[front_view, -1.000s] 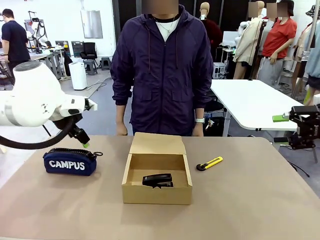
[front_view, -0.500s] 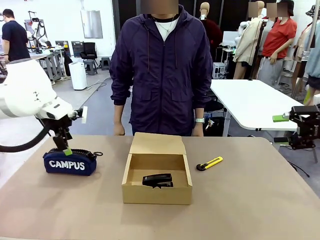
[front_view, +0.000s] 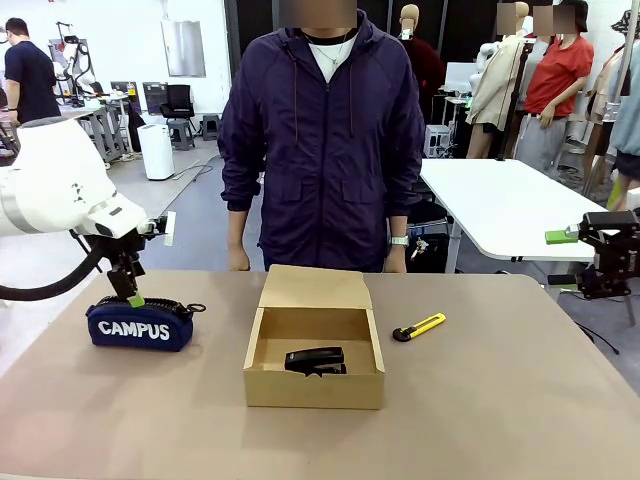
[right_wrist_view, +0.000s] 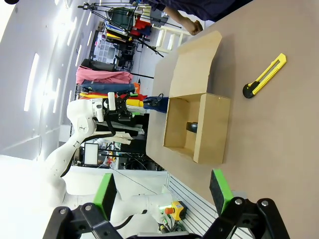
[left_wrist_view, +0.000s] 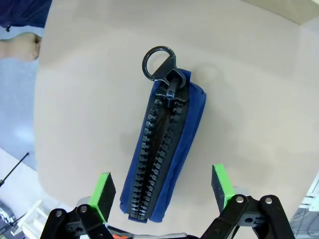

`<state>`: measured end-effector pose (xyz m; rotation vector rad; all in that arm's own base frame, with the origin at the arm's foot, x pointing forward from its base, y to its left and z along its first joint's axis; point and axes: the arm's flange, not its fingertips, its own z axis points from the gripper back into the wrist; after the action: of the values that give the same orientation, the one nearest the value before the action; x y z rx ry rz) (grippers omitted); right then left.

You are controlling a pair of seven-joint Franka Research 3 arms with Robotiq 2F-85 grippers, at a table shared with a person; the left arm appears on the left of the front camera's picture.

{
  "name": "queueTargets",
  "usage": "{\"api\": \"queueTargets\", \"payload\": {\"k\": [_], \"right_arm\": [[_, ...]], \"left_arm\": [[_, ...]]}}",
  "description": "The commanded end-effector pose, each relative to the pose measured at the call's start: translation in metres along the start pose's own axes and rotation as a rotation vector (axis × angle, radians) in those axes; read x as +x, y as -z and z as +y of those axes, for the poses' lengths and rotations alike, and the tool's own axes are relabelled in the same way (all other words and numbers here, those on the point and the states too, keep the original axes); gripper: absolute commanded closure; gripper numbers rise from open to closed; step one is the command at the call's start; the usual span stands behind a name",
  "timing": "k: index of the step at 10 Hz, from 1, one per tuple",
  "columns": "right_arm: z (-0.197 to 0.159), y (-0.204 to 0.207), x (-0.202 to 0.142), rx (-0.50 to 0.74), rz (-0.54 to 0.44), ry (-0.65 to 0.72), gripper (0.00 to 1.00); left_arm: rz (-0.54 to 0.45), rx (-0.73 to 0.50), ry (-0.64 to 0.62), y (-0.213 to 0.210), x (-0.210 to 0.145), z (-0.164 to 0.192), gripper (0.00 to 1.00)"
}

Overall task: Pack the items into the box.
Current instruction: Pick up the item indicated by the person and place it inside the Mailer Box.

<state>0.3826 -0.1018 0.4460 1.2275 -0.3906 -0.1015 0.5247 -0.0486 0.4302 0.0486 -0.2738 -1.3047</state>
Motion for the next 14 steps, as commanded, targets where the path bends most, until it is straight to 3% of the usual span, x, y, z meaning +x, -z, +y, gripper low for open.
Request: {"api": "queueTargets", "payload": {"k": [1,3,4,7,10,14], "right_arm": [[0.001,-0.003,0.001,0.000,0.010,-0.009,0.00],[0.001,-0.003,0.001,0.000,0.010,-0.009,0.00],[0.001,-0.003,0.001,0.000,0.010,-0.009,0.00],[0.001,-0.003,0.001,0.000,0.010,-0.009,0.00],[0.001,-0.003,0.001,0.000,0.010,-0.009,0.00],[0.001,-0.003,0.001,0.000,0.010,-0.009,0.00]], "left_arm": [[0.002,-0.050,0.071,0.009,-0.012,0.020,0.00],[0.029,-0.081,0.197,0.037,-0.017,0.037,0.00],[-0.004,-0.119,0.307,0.050,-0.018,0.041,0.00],[-0.014,-0.122,0.443,0.082,-0.022,0.048,0.00],[0.002,-0.225,0.438,0.099,-0.024,0.047,0.00],[0.001,-0.274,0.418,0.105,-0.024,0.045,0.00]]}}
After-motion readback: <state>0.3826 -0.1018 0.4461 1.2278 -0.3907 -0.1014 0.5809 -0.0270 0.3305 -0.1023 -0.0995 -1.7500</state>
